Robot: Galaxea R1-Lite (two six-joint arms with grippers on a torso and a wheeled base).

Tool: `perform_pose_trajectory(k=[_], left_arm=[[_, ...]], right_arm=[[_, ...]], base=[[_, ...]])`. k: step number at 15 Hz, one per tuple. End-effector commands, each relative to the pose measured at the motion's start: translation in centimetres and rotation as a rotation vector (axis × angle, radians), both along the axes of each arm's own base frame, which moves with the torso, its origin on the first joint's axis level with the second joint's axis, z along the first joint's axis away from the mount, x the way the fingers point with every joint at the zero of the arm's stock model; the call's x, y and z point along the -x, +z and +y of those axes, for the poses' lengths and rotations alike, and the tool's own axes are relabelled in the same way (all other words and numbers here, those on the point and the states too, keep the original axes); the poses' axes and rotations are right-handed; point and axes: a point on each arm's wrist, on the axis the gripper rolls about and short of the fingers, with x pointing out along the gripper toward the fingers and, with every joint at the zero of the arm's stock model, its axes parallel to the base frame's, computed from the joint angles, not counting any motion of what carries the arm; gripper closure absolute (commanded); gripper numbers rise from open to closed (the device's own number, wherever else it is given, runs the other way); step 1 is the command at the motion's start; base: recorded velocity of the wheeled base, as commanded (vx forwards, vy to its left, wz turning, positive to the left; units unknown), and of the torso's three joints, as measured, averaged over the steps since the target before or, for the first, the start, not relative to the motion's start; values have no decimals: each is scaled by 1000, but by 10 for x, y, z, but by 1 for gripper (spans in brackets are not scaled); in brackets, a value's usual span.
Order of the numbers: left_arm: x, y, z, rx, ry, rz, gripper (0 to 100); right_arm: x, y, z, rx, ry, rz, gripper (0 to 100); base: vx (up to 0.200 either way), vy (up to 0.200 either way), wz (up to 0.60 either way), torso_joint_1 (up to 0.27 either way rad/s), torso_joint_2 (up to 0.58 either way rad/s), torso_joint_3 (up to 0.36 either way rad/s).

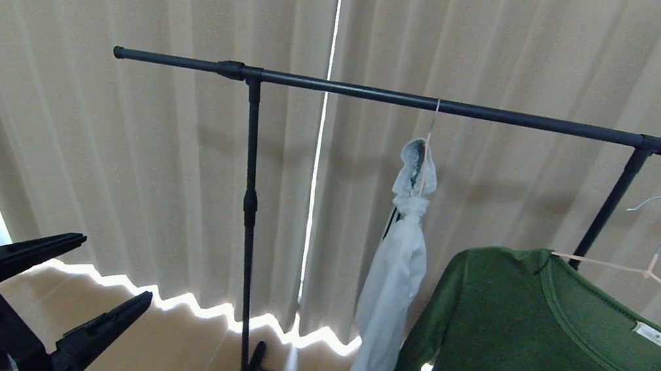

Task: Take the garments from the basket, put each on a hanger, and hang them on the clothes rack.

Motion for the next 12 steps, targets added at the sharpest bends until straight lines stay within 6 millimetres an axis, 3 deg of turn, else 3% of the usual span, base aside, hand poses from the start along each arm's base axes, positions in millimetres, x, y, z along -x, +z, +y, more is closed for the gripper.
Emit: perform_pose_trajectory(k=[1,10,12], left_arm=[[-1,0,-1,-2,-4,6,0],[-6,-1,-3,-2,5,23,0],[-6,-2,-3,-2,6,30,0]], right_arm=[[8,2,2,12,1,-27,100],[7,4,2,10,0,-37,100],[8,3,2,10,0,-31,100]], base=[[0,0,0,0,0,0],[0,0,0,0,0,0],[200,0,0,-2,2,2]])
